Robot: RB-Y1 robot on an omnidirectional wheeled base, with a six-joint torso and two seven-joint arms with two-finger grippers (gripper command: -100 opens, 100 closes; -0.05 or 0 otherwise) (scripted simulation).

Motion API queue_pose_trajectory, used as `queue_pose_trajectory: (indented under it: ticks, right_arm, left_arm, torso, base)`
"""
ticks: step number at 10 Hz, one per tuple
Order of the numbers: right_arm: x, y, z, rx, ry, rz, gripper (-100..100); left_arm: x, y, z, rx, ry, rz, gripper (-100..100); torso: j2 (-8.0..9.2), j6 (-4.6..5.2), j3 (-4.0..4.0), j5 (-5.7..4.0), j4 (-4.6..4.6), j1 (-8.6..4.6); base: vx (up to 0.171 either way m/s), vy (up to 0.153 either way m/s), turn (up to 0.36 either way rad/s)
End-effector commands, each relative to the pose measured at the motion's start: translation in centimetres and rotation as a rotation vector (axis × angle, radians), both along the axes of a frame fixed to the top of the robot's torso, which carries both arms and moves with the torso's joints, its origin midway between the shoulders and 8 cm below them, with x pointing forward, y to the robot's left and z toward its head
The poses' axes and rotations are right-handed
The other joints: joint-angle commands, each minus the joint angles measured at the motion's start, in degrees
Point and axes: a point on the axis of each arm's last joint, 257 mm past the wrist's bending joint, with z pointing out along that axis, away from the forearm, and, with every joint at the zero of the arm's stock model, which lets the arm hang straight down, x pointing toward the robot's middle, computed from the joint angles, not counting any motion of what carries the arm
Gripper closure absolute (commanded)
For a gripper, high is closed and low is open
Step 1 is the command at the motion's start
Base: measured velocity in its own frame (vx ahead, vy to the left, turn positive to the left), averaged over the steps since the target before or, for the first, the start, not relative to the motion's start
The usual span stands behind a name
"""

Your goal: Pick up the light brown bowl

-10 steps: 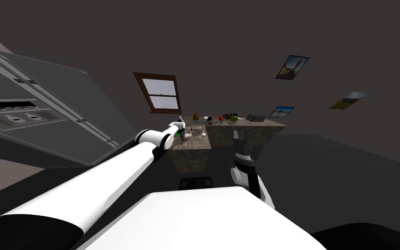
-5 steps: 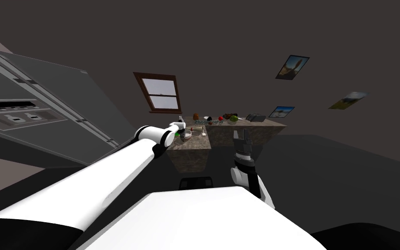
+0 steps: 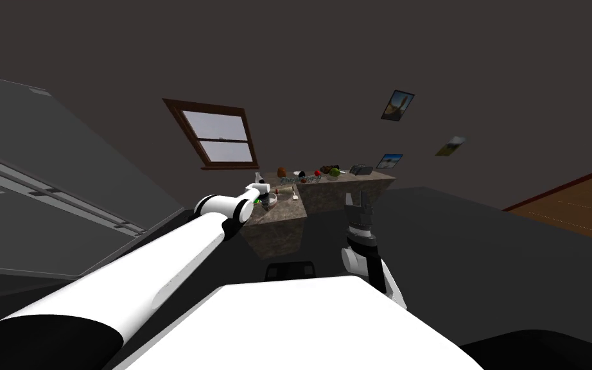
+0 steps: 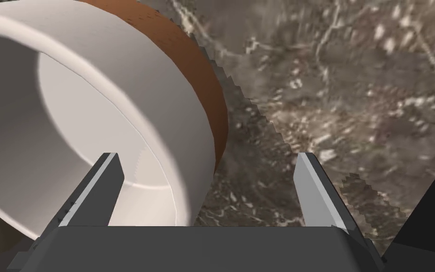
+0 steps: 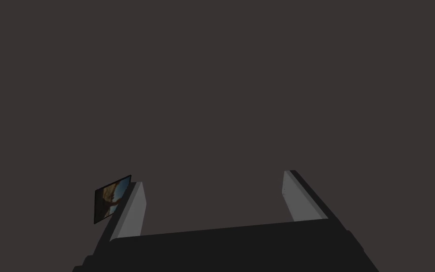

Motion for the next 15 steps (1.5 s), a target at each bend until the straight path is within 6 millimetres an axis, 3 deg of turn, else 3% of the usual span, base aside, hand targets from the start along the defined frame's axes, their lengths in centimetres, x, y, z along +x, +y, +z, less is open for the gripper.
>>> queue_pose_trajectory:
  ticks: [1,2,6,7,8,9,11,15]
  right_arm:
    - [0.0,0.0,0.0,0.000,0.000,0.000,0]
    - [0.0,0.0,0.0,0.000,0.000,0.000,0]
    - [0.0,0.0,0.0,0.000,0.000,0.000,0]
    - [0.0,0.0,0.0,0.000,0.000,0.000,0]
    - [0.0,0.0,0.0,0.000,0.000,0.000,0]
    - [0.0,0.0,0.0,0.000,0.000,0.000,0]
    - [0.0,0.0,0.0,0.000,0.000,0.000,0]
    - [0.0,0.0,0.0,0.000,0.000,0.000,0]
  left_arm:
    - [0.0,0.0,0.0,0.000,0.000,0.000,-100]
    - [0.0,0.1,0.0,-0.001,0.001,0.005,100]
    - [0.1,0.1,0.1,0.000,-0.002,0.004,100]
    - [0.1,0.0,0.1,0.000,-0.002,0.004,0]
    - [-0.1,0.3,0.0,-0.001,0.001,0.006,100]
    - [-0.1,0.3,0.0,-0.001,0.001,0.006,100]
    - [0.1,-2.2,1.0,-0.002,0.000,-0.053,100]
    - [0.2,-3.9,1.8,0.000,-0.001,-0.095,100]
  torso:
    - [0.00,0.00,0.00,0.00,0.00,0.00]
    - [-0.06,-0.05,-0.02,-0.01,0.00,-0.07]
    - [-0.20,-0.06,-0.16,0.01,-0.13,-0.14]
    - [-0.20,-0.06,-0.16,0.01,-0.13,-0.14]
    - [-0.21,-0.06,-0.16,0.01,-0.13,-0.14]
    - [-0.21,-0.15,-0.17,0.02,-0.14,-0.11]
    - [-0.23,-0.19,-0.18,0.02,-0.14,-0.10]
    - [-0.23,-0.13,-0.15,-0.02,-0.09,-0.17]
  base:
    - [-0.017,0.028,-0.053]
    - [0.000,0.000,0.000]
    - [0.002,0.001,-0.001]
    - [0.000,0.000,0.000]
    - [0.000,-0.010,0.092]
    - [0.002,-0.017,0.077]
    - [0.021,-0.026,0.256]
    - [0.021,-0.028,0.122]
